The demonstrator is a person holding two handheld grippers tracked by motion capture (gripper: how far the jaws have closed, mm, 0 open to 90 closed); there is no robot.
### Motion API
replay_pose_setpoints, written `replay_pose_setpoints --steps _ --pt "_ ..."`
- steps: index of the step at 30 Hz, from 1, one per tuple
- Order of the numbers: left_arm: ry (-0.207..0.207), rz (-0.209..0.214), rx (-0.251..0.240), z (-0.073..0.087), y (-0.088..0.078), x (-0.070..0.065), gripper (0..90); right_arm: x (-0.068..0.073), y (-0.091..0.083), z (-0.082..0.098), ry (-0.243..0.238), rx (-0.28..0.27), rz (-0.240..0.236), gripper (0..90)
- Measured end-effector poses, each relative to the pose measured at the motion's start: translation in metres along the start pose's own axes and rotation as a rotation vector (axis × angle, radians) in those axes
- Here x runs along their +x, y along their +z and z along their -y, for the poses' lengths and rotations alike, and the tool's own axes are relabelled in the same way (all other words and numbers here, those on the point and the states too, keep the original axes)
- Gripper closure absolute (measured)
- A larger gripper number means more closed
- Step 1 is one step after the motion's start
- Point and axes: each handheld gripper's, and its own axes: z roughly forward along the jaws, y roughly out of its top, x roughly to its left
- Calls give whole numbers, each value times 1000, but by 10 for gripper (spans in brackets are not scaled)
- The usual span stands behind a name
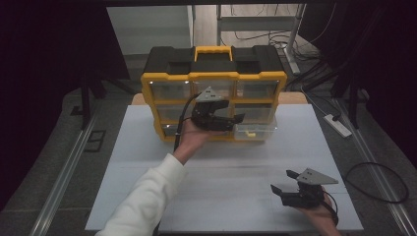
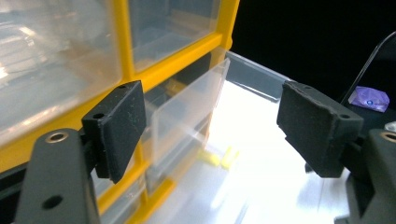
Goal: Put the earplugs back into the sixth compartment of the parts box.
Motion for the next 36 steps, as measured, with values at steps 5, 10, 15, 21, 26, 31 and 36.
replay_pose_setpoints --steps 5,10,15,21,26,31,36 --pt "6 -23 0 17 -26 -1 215 1 0 0 -3 4 3 194" --pt "29 -39 12 44 -53 -6 198 0 1 -1 -2 4 7 194" --pt "34 -50 37 76 -74 -8 195 -1 0 -1 1 2 8 194" --pt "-3 -73 64 116 -95 -7 192 -1 1 -1 0 2 9 194" --pt "-24 -94 101 148 -108 -5 186 -1 1 -1 0 -1 9 194" --pt "-49 -119 139 178 -119 -4 178 -1 1 -1 -2 -3 10 194" --pt "-59 -127 154 192 -123 -4 173 -2 1 -1 -2 -2 13 194"
